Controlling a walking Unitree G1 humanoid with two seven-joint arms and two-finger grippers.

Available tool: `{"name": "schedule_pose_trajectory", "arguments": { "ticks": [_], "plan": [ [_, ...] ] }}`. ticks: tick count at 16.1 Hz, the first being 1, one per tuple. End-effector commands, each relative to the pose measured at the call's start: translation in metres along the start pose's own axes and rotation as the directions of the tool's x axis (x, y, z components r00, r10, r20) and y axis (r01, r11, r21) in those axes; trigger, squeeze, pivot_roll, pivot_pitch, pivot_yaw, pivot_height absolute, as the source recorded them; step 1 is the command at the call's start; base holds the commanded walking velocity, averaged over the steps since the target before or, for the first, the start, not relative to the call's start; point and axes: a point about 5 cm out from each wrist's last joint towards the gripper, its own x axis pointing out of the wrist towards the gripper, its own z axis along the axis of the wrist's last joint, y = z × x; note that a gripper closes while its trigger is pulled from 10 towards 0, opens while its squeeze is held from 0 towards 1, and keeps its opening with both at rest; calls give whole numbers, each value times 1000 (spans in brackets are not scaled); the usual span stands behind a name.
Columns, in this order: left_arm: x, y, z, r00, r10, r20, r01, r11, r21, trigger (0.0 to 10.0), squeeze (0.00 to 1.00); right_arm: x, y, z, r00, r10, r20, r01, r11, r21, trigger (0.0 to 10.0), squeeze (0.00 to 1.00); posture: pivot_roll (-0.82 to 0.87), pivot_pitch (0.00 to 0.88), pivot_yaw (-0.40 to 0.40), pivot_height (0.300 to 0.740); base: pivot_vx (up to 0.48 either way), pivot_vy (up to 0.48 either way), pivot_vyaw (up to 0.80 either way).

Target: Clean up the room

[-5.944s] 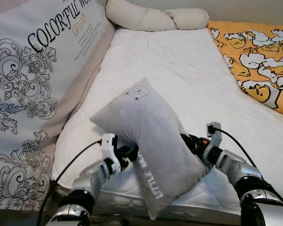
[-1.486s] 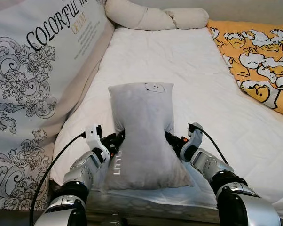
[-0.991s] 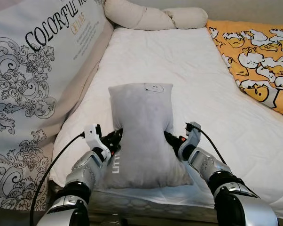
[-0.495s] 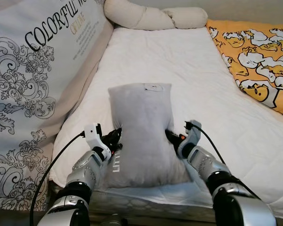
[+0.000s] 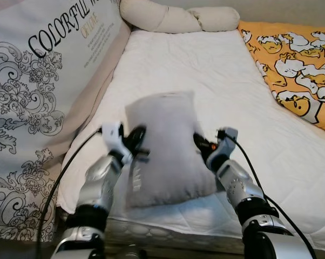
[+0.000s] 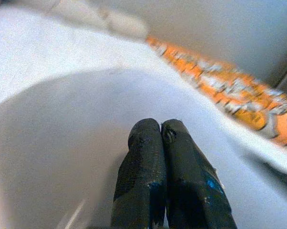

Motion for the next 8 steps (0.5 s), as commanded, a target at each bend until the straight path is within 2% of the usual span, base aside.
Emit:
{"name": "schedule_pose_trajectory", "arguments": {
  "ticks": [1, 2, 6, 7, 8],
  "plan": [
    [3, -5, 9, 1000, -21, 21, 21, 999, 27, 0, 0, 0, 1, 13, 998, 0, 68, 2, 1000, -30, 0, 0, 72, 0, 32, 740, 0, 0, 0],
    [4, -9, 12, 999, -31, 24, 29, 998, 61, 0, 0, 0, 3, 16, 997, 1, 80, 4, 998, -61, 0, 0, 73, 0, 33, 740, 0, 0, 0],
    [-3, -7, 8, 1000, 20, -13, -19, 995, 103, 39, 0, -1, 2, 15, 996, -28, 88, 32, 998, -46, 0, 0, 77, 0, 43, 740, 0, 0, 0],
    [-9, 3, -1, 995, 89, -51, -83, 991, 103, 3176, 0, -3, -1, 11, 996, -53, 74, 57, 997, -44, 0, 0, 76, 0, 45, 740, 0, 0, 0],
    [-14, 16, -8, 979, 189, -73, -186, 981, 50, 10000, 0, -4, -7, 6, 995, -100, 30, 102, 992, -72, 0, 0, 76, 0, 45, 740, 0, 0, 0]
  ]
}}
